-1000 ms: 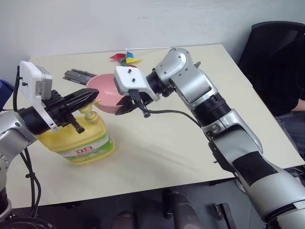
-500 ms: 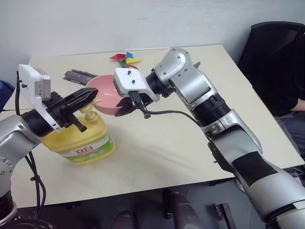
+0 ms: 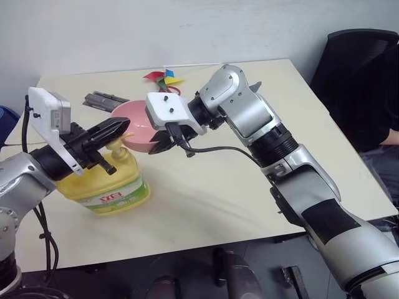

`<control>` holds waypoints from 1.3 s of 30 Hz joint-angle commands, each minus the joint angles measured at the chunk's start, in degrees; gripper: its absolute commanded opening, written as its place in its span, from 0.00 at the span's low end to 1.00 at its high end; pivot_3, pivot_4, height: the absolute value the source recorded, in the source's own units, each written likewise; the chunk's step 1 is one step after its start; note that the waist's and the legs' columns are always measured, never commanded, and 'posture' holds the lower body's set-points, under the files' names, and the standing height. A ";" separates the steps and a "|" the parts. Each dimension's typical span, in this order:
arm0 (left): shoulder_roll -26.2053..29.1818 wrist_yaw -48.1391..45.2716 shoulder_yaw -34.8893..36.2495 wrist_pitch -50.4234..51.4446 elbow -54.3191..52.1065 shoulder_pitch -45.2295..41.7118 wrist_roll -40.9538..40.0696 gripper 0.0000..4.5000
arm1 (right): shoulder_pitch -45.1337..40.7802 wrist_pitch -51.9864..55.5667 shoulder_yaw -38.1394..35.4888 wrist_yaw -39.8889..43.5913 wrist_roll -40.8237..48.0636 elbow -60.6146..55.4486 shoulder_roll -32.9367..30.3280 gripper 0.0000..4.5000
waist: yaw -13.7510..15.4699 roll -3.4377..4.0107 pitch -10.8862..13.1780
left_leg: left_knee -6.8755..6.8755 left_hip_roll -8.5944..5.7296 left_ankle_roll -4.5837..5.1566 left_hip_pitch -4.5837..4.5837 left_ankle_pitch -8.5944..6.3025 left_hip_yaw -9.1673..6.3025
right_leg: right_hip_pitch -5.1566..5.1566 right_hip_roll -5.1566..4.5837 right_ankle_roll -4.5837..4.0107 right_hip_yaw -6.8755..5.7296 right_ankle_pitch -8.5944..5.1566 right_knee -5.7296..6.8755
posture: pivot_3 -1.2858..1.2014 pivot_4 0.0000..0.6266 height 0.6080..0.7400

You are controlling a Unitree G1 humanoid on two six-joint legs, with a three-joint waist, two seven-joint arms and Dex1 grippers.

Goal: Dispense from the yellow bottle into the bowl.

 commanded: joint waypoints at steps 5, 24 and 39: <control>-0.88 1.09 -5.42 3.32 4.11 7.85 3.91 0.01 | -1.37 -0.83 -1.26 -0.39 1.27 -3.75 0.51 0.00 | -0.02 0.13 -0.08 | -0.08 0.00 -0.01 0.19 0.00 0.00 | 0.08 0.01 -0.03 0.14 -0.02 0.07 | 0.52 0.24 1.00; -1.03 -3.08 -10.11 0.64 7.66 8.34 9.10 0.01 | -1.15 -0.90 -1.16 -0.76 1.24 -3.75 0.65 0.00 | -0.06 0.97 -1.05 | -0.56 -0.01 -0.03 0.33 0.03 0.09 | 0.09 0.10 -0.07 0.41 -0.04 0.03 | 0.52 0.24 1.00; 7.66 -7.18 3.37 4.05 10.02 -9.46 -8.45 0.27 | -0.32 -0.31 -1.62 0.14 2.10 -5.30 -0.84 0.00 | -0.04 0.47 -0.77 | -0.58 0.00 -0.08 0.06 0.11 0.06 | -0.23 0.09 -0.10 0.09 -0.06 -0.08 | 0.52 0.24 1.00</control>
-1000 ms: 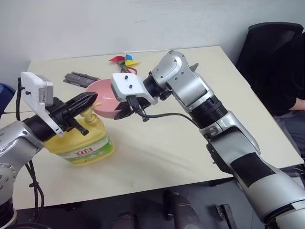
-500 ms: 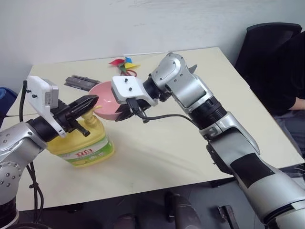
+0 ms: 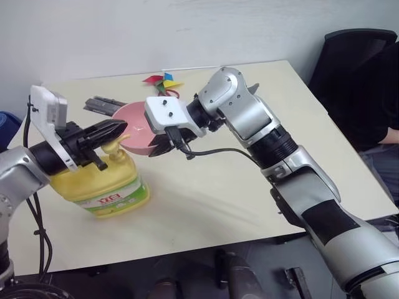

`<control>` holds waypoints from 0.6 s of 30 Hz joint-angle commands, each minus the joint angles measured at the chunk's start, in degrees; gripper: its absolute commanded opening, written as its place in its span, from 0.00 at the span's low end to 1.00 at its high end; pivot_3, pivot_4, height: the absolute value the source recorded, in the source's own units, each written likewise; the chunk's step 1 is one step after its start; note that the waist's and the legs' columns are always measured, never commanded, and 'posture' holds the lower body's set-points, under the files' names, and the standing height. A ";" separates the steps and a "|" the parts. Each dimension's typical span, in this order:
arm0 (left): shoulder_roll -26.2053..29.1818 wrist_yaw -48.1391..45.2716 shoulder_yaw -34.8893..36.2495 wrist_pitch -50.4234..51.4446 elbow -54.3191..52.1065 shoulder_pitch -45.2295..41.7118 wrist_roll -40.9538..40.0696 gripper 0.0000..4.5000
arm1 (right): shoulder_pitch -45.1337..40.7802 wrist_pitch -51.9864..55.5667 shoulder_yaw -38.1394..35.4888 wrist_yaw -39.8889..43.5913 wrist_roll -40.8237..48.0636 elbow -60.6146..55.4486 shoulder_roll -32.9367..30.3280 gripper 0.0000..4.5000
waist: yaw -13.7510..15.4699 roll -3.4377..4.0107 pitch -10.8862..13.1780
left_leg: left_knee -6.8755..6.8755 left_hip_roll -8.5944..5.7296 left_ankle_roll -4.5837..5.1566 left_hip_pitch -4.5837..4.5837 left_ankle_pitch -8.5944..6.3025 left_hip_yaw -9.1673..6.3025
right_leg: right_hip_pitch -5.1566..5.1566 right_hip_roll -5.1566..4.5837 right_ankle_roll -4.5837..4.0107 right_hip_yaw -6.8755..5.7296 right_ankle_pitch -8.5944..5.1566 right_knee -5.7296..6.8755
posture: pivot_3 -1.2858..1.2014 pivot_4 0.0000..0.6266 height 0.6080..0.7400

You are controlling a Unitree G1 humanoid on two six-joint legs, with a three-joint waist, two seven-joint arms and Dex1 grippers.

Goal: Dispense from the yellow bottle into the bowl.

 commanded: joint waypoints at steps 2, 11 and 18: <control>4.91 -1.71 3.90 1.67 -0.13 -5.66 -6.32 0.41 | -0.42 0.15 -2.43 0.50 2.08 -4.41 -1.37 0.00 | -0.01 -0.32 0.18 | 0.00 0.01 -0.01 -0.15 0.00 -0.02 | -0.07 -0.03 -0.01 -0.11 0.00 -0.04 | 0.52 0.24 1.00; 19.85 -17.18 8.22 6.15 4.32 -10.21 -9.89 0.99 | 9.35 4.21 -4.21 0.99 3.79 -16.21 -12.15 0.00 | 0.21 -0.39 0.22 | -0.06 0.01 -0.03 -0.38 -0.01 -0.13 | -0.08 -0.14 -0.09 -0.75 -0.06 -0.25 | 0.52 0.24 1.00; 30.73 -43.92 17.85 9.46 -0.49 5.61 4.99 0.99 | 28.77 -2.20 -7.12 -5.99 0.24 -23.21 -24.88 0.00 | 0.33 -0.30 0.29 | -0.19 -0.04 -0.03 -0.25 -0.01 -0.02 | 0.01 -0.14 -0.06 -0.76 -0.21 -0.29 | 0.52 0.24 1.00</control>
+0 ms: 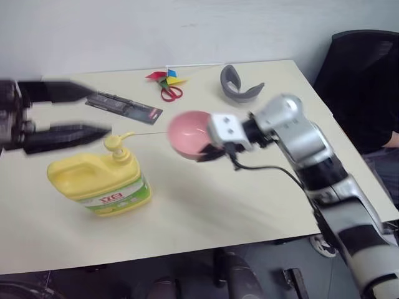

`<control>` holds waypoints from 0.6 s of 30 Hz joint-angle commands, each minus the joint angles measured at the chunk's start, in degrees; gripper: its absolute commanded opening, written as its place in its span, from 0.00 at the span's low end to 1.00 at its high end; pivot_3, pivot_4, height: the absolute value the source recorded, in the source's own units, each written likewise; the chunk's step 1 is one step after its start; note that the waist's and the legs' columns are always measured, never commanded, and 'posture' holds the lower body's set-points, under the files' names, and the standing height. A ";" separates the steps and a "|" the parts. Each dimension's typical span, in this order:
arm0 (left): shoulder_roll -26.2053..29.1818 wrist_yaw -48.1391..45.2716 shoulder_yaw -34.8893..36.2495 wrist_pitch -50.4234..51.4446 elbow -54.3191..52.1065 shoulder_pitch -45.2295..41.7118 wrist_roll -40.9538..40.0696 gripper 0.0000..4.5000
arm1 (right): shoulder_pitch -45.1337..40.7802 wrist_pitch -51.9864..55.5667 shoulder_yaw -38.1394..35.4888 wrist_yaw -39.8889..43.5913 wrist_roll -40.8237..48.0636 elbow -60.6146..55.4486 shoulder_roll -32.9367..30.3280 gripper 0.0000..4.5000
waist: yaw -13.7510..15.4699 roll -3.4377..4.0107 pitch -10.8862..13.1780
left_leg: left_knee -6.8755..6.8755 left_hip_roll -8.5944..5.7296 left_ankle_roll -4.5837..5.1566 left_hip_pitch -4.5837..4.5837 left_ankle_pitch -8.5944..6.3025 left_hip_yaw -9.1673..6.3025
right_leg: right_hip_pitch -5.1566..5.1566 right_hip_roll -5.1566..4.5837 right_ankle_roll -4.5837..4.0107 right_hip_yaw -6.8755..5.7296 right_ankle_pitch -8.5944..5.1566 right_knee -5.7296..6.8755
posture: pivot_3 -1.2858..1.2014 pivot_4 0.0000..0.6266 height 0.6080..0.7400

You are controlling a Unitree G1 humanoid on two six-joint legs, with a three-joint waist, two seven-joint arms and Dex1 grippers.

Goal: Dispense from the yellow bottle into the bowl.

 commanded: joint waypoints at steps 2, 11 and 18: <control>1.13 -15.66 8.54 -0.52 -4.52 10.06 11.80 0.99 | 7.00 -1.71 -3.16 -6.54 -1.29 -4.41 -2.34 0.00 | -0.53 -0.02 0.09 | -0.06 0.01 -0.11 0.13 0.05 0.07 | 0.00 0.02 -0.13 0.03 -0.09 0.17 | 0.52 0.24 1.00; -2.61 -24.24 14.53 -1.34 -8.60 18.11 18.71 0.99 | 16.67 -6.29 -2.75 -17.96 -5.10 0.04 -1.35 0.00 | -0.30 -0.17 0.34 | -0.14 0.20 -0.55 0.34 0.24 0.11 | 0.01 0.16 -0.65 0.22 -0.39 0.58 | 0.52 0.24 1.00; -3.04 -23.96 15.04 -0.38 -8.02 16.96 18.10 1.00 | 18.06 -3.84 -4.76 -17.92 -2.96 0.17 -2.85 0.42 | -0.09 -0.18 0.34 | -0.14 0.20 -0.49 0.30 0.23 0.01 | 0.01 0.16 -0.63 0.20 -0.38 0.75 | 0.52 0.24 1.00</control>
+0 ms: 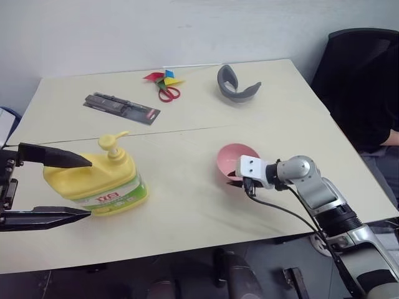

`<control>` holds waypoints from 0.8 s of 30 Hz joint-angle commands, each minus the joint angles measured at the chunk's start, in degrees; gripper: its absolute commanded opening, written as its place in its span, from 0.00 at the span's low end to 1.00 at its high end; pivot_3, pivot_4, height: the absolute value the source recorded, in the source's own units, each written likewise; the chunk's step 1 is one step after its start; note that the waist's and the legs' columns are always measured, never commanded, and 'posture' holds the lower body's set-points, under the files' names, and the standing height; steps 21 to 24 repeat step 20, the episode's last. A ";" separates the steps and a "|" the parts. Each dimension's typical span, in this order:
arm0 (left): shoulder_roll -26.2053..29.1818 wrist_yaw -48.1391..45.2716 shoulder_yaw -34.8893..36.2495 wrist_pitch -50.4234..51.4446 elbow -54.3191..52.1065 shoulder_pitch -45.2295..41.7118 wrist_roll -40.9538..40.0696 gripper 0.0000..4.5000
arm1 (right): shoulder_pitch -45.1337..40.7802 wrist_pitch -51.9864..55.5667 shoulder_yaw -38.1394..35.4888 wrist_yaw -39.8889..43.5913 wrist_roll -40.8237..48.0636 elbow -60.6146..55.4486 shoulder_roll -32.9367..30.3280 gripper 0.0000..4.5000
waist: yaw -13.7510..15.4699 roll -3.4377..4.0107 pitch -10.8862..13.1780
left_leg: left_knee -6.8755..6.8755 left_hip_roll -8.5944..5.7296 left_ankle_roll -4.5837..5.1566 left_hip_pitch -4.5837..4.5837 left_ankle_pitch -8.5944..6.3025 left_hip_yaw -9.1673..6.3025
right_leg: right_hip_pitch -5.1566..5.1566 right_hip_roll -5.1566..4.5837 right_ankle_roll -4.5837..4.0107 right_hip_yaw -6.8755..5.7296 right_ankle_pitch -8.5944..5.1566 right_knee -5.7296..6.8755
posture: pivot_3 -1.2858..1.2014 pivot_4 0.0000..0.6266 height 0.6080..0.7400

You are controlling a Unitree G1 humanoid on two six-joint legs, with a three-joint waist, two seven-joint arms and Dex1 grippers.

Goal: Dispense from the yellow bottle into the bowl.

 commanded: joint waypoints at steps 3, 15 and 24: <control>-0.88 -0.69 4.56 1.37 1.26 -0.11 1.02 1.00 | 0.26 5.80 -7.21 4.43 7.18 -5.90 -5.00 0.66 | 0.20 -0.01 0.06 | 0.01 0.00 0.04 -0.04 -0.02 -0.01 | 0.00 0.00 0.01 0.00 0.01 -0.02 | 0.52 0.24 1.00; -3.25 -10.68 31.89 -5.65 16.17 25.32 19.13 1.00 | -4.41 16.57 -21.88 29.75 30.54 3.91 -37.19 1.00 | 1.31 -0.23 0.29 | -0.06 0.18 0.22 0.07 -0.16 0.13 | 0.03 0.10 -0.07 -0.14 -0.05 -0.43 | 0.52 0.24 1.00; -4.90 -10.68 39.79 -9.45 19.04 35.41 16.73 1.00 | -12.14 15.72 -18.54 29.75 32.63 14.01 -38.14 1.00 | 0.97 -0.24 0.35 | -0.03 0.20 0.28 0.11 -0.22 0.46 | -0.03 0.06 -0.05 0.03 -0.04 -0.42 | 0.52 0.24 1.00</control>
